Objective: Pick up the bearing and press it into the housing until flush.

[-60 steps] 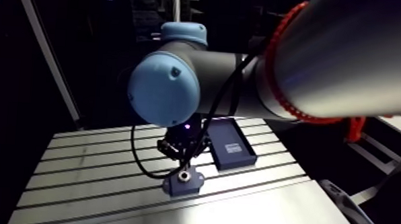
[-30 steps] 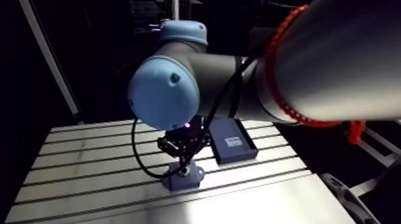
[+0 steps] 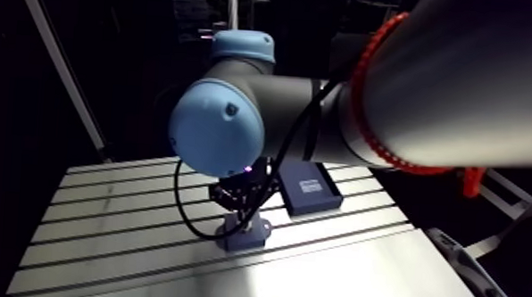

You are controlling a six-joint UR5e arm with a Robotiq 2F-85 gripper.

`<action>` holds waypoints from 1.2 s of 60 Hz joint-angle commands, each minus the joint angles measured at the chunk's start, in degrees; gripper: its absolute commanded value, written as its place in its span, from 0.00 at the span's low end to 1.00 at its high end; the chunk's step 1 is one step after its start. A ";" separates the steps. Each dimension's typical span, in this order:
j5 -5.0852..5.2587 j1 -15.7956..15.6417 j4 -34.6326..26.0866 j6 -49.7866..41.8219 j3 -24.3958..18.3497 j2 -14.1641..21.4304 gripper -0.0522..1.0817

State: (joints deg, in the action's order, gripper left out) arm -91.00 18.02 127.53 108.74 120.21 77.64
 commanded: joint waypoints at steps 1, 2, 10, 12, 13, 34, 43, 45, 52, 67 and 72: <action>0.00 0.00 0.14 0.03 0.16 -0.34 0.91; 0.00 0.00 0.21 0.03 0.16 -0.42 0.91; 0.00 0.00 0.22 0.03 0.24 -0.43 0.91; 0.00 0.00 0.22 0.03 0.24 -0.43 0.91; 0.00 0.00 0.22 0.03 0.24 -0.43 0.91; 0.00 0.00 0.22 0.11 0.16 -0.70 0.91; 0.00 0.00 0.70 0.11 0.23 -0.77 0.91; 0.00 0.00 1.38 0.11 0.24 -1.02 0.91; 0.08 -0.09 2.05 0.20 0.24 -1.05 0.91; 0.25 -0.18 2.08 0.20 0.24 -1.14 0.91; 0.34 -0.26 2.07 0.20 0.24 -1.05 0.91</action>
State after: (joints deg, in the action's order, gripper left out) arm -90.84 17.90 129.52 108.94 120.45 76.58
